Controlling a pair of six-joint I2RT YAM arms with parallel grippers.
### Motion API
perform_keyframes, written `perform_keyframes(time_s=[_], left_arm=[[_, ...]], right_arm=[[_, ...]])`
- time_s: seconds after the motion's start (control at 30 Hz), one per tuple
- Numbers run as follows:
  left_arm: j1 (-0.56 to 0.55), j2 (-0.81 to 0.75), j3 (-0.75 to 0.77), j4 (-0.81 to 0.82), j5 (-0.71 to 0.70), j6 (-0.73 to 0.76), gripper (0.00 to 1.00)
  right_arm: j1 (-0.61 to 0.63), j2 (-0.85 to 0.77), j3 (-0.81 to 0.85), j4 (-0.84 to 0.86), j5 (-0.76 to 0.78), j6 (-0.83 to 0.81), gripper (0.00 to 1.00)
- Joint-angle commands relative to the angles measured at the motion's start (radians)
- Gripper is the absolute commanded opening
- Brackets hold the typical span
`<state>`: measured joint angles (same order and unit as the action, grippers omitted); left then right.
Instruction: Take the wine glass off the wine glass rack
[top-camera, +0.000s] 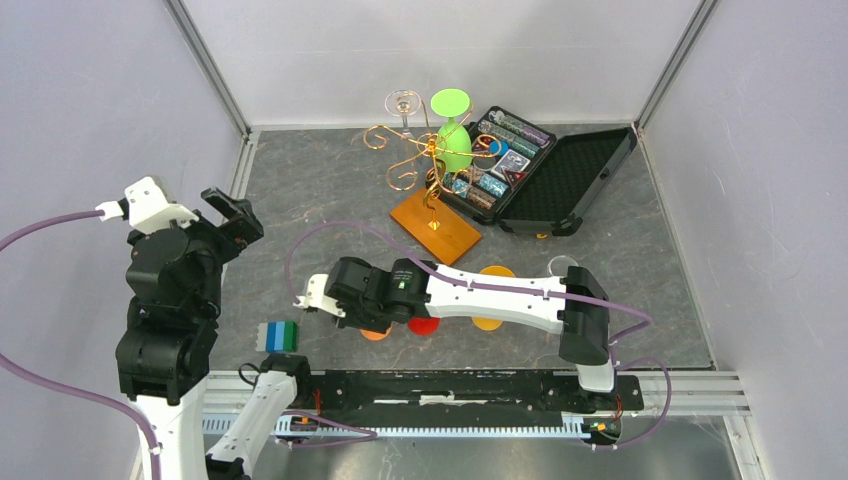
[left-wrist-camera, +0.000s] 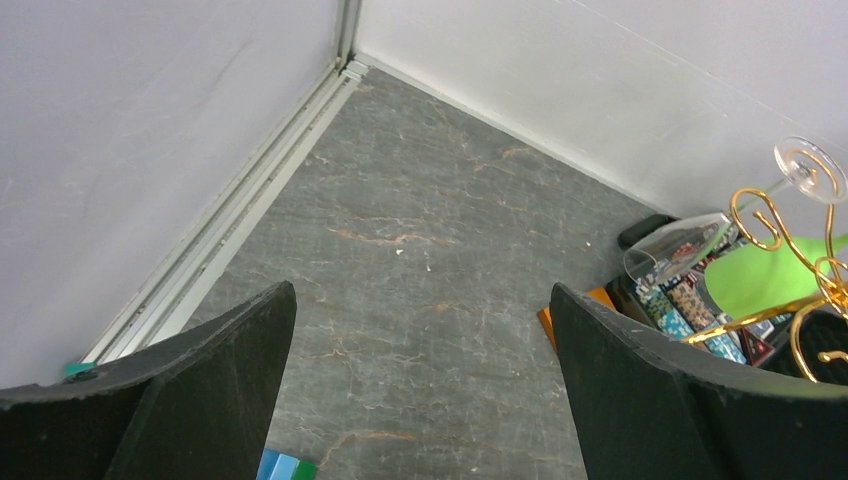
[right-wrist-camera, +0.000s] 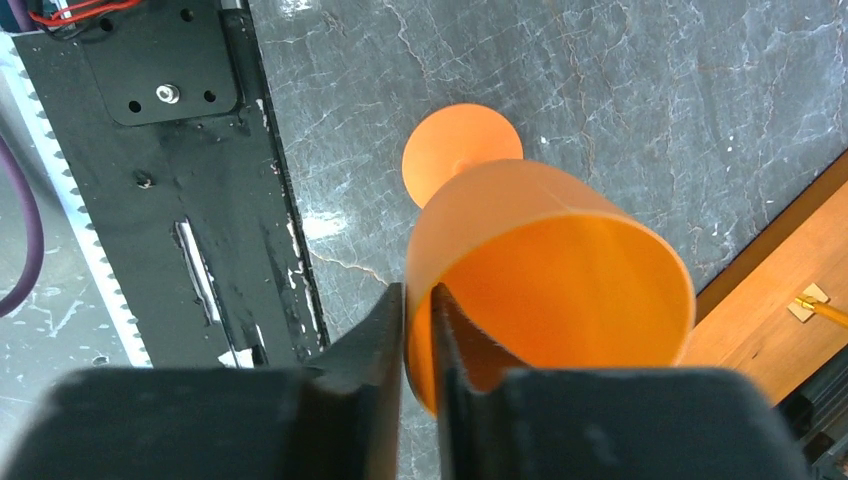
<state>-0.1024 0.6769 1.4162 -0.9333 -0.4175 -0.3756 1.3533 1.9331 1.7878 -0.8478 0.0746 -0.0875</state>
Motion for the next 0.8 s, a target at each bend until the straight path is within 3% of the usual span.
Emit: perform_keyframes(time_s=[0.0, 0.33, 0.53, 0.77], left_arm=[[0.001, 0.010, 0.003, 0.023, 0.028, 0.029, 1.00], [0.002, 0.013, -0.007, 0.047, 0.109, 0.024, 1.00], [0.001, 0.030, -0.038, 0.097, 0.209, -0.001, 1.00], [0.003, 0.105, -0.089, 0.253, 0.412, -0.062, 1.00]], right_arm=[[0.004, 0.004, 0.093, 0.018, 0.000, -0.019, 0.36], [0.003, -0.110, 0.069, 0.121, 0.008, 0.020, 0.52], [-0.018, -0.330, -0.145, 0.328, -0.011, 0.077, 0.64], [-0.094, -0.607, -0.407, 0.553, 0.231, 0.212, 0.65]])
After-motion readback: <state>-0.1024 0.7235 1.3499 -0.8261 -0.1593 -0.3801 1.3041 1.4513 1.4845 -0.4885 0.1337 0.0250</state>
